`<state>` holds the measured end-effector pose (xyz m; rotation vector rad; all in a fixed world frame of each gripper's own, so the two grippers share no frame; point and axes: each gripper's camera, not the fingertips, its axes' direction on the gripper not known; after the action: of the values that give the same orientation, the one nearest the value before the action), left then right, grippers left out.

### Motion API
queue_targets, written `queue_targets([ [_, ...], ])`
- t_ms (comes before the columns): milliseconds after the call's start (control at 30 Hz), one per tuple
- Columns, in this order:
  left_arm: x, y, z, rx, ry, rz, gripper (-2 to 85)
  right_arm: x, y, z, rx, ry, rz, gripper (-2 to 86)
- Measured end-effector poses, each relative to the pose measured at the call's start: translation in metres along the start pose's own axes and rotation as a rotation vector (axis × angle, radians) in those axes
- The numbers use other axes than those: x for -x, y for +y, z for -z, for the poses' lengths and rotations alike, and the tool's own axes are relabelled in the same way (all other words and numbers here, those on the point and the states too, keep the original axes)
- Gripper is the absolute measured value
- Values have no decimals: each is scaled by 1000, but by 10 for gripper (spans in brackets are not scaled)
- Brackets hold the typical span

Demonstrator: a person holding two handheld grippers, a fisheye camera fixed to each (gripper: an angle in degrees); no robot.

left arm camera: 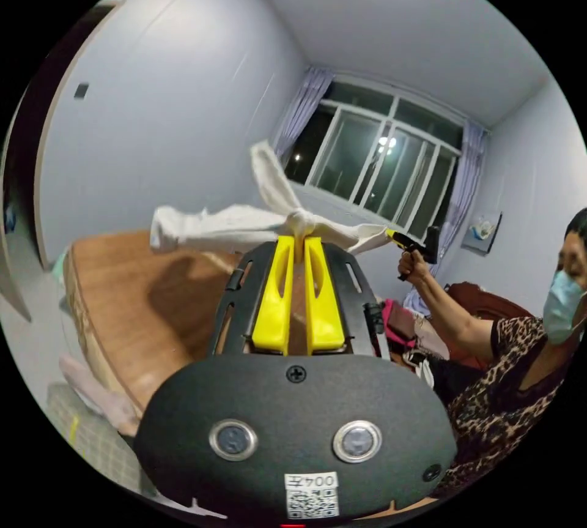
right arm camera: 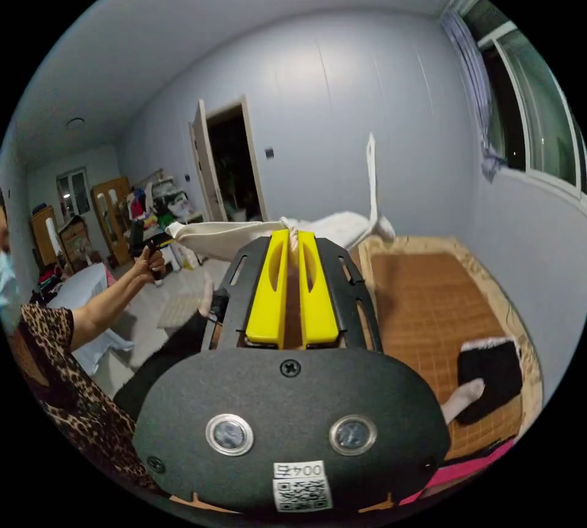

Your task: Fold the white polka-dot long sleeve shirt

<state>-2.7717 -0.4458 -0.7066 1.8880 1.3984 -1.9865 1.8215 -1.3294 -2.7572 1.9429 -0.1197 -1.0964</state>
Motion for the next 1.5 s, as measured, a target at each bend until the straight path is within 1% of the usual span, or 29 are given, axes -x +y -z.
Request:
queue_targets([
  [67, 49, 87, -44, 97, -37, 160, 24, -12, 71, -53, 150, 22, -40, 40],
  [100, 60, 110, -54, 125, -53, 204, 25, -15, 90, -66, 191, 20, -60, 40],
  [167, 98, 191, -87, 240, -116, 377, 27, -23, 165, -116, 345, -8, -157, 40],
  [200, 105, 207, -93, 264, -127, 418, 27, -23, 182, -127, 381, -9, -174, 40],
  [233, 118, 239, -104, 313, -141, 509, 28, -21, 214, -147, 456, 4, -193, 40],
  [267, 128, 264, -112, 351, -132, 596, 28, -18, 242, -165, 536, 14, -203, 41],
  [333, 135, 292, -119, 379, -91, 696, 29, -13, 275, -187, 658, 24, -204, 41],
  [400, 133, 303, -121, 374, -53, 727, 29, -6, 295, -196, 711, 46, -188, 40],
  [500, 119, 298, -125, 427, -30, 697, 29, -1, 309, -198, 730, 44, -210, 41],
  [567, 98, 294, -134, 525, -46, 626, 28, 2, 313, -197, 748, 44, -223, 41],
  [700, 57, 297, -145, 666, -76, 491, 26, 12, 322, -195, 799, 58, -221, 40],
  [767, 28, 306, -147, 746, -63, 416, 22, 21, 331, -194, 858, 61, -218, 42],
  [867, -2, 323, -139, 842, -32, 359, 17, 32, 345, -191, 959, 54, -221, 50],
  [967, -26, 335, -113, 858, -29, 336, 15, 41, 353, -177, 991, 35, -234, 54],
  [1100, -56, 333, -100, 781, -110, 262, 17, 45, 353, -159, 890, 25, -294, 63],
  [1200, -79, 339, -139, 774, -89, 194, 19, 52, 353, -169, 828, 37, -317, 73],
  [1267, -89, 357, -192, 853, -130, 148, 24, 64, 357, -195, 821, 28, -315, 80],
  [1300, -91, 363, -206, 870, -153, 137, 25, 68, 358, -203, 829, 32, -309, 80],
  [1367, -95, 388, -254, 930, -251, 103, 34, 83, 372, -242, 897, 65, -285, 83],
  [1400, -96, 394, -264, 943, -263, 96, 37, 86, 377, -251, 918, 72, -278, 83],
  [1467, -102, 416, -293, 971, -370, 47, 56, 100, 395, -285, 990, 116, -247, 97],
  [1500, -104, 421, -298, 975, -391, 33, 62, 104, 399, -292, 1003, 133, -240, 103],
])
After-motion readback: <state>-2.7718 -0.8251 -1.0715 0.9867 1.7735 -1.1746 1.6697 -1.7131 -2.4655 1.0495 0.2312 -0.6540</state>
